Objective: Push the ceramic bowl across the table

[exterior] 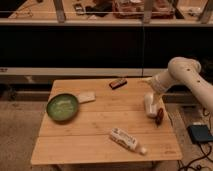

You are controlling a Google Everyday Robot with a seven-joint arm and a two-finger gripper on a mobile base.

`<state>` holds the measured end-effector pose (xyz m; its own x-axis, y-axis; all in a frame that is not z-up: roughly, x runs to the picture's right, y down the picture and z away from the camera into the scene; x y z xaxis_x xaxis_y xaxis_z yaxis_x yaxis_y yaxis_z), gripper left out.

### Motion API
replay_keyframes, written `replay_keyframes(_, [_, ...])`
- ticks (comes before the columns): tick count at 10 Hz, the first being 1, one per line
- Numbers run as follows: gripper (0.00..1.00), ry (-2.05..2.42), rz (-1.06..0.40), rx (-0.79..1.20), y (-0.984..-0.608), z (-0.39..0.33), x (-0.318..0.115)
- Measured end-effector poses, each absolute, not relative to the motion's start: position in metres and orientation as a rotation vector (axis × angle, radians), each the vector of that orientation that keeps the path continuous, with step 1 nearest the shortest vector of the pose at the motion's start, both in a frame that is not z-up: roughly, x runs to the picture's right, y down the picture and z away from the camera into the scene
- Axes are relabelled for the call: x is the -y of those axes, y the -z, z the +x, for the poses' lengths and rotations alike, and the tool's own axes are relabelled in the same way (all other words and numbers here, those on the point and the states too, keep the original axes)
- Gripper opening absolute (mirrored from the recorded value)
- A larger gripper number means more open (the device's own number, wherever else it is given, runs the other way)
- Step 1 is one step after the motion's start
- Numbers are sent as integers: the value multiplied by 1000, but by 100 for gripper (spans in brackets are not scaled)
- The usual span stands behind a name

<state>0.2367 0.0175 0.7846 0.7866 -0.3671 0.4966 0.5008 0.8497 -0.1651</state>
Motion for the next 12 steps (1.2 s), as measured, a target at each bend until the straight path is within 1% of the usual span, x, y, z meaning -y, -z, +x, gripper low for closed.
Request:
replay_keyframes(2, [80,478,-279,468,-783,236,-10])
replay_keyframes(3, [80,494,-244,471,-781,226,6])
replay_keyframes(5, [80,593,-139,462,-766,174,62])
replay_keyframes(7, [80,663,-88,455,-749,123,91])
replay_keyframes(9, [79,737,-42,481,-729,57,106])
replay_keyframes(10, [73,774,-21,511,-717,21,110])
replay_keyframes(11, [62,806,-3,582,-705,-22,109])
replay_keyframes(12, [52,828,14,660,-695,-54,106])
